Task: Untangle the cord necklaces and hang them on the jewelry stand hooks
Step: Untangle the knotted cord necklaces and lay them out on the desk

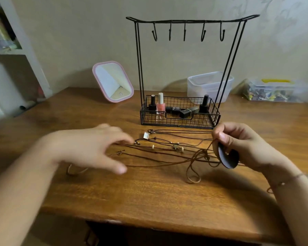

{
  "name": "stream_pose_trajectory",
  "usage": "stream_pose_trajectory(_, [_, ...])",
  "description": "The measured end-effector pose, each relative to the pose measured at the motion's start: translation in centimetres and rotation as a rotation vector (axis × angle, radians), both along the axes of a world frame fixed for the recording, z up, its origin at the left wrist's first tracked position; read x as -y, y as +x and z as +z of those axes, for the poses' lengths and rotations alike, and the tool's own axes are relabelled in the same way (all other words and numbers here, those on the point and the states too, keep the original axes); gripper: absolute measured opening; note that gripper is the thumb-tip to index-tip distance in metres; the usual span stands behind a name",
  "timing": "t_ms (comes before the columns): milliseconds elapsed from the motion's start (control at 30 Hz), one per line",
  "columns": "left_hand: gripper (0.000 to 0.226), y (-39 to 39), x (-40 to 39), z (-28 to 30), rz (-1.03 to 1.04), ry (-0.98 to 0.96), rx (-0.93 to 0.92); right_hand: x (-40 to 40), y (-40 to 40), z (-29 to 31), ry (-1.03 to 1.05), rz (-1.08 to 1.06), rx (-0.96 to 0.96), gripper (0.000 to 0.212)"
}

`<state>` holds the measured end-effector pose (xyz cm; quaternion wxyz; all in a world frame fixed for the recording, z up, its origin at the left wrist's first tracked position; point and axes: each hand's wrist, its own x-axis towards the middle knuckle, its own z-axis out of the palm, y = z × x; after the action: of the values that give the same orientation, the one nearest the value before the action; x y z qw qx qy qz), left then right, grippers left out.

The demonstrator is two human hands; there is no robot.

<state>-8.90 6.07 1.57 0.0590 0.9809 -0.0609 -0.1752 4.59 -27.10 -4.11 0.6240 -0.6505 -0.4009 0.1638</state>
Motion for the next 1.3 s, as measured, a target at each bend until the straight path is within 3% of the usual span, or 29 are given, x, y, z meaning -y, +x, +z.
stream_pose_trajectory(100, [0.053,2.4,7.4,-1.5,-0.088,-0.385,0.271,-0.6,-0.2,0.3,0.095,0.027,-0.042,0.034])
stream_pose_trajectory(200, [0.043,5.3,12.2,-3.6,-0.093,-0.577,0.210,-0.5,-0.4,0.2,0.127,-0.048,-0.045,0.034])
stream_pose_trajectory(333, [0.021,7.5,12.2,-5.1,0.019,-0.823,0.214,-0.2,-0.2,0.2,0.093,-0.204,0.033,0.039])
stream_pose_trajectory(500, [0.033,7.3,9.6,-5.4,0.092,-1.158,0.074,0.2,-0.8,0.8,-0.059,-0.241,0.198,0.040])
stream_pose_trajectory(633, [0.034,7.3,9.3,-5.7,0.192,-1.351,0.100,-0.4,-1.8,0.5,-0.158,-0.207,0.341,0.032])
stream_pose_trajectory(767, [0.026,7.3,10.1,-6.2,0.280,-1.548,0.111,-1.4,-2.2,-0.2,-0.481,-0.283,0.586,0.020])
stream_pose_trajectory(867, [0.025,7.2,10.4,-6.2,0.302,-1.633,0.078,-1.8,-2.0,-0.8,-0.523,-0.363,0.618,0.025])
stream_pose_trajectory(1000, [0.023,7.1,10.7,-6.1,0.255,-1.667,0.060,-2.2,-1.9,-1.4,-0.309,-0.541,0.469,0.022])
stream_pose_trajectory(1167, [0.011,6.7,11.0,-6.2,0.171,-1.678,0.033,-2.7,-2.0,-1.4,-0.133,-0.424,0.273,0.025])
stream_pose_trajectory(1300, [0.008,6.6,11.0,-6.1,0.150,-1.629,0.059,-2.8,-2.4,-0.9,-0.013,-0.362,0.170,0.013])
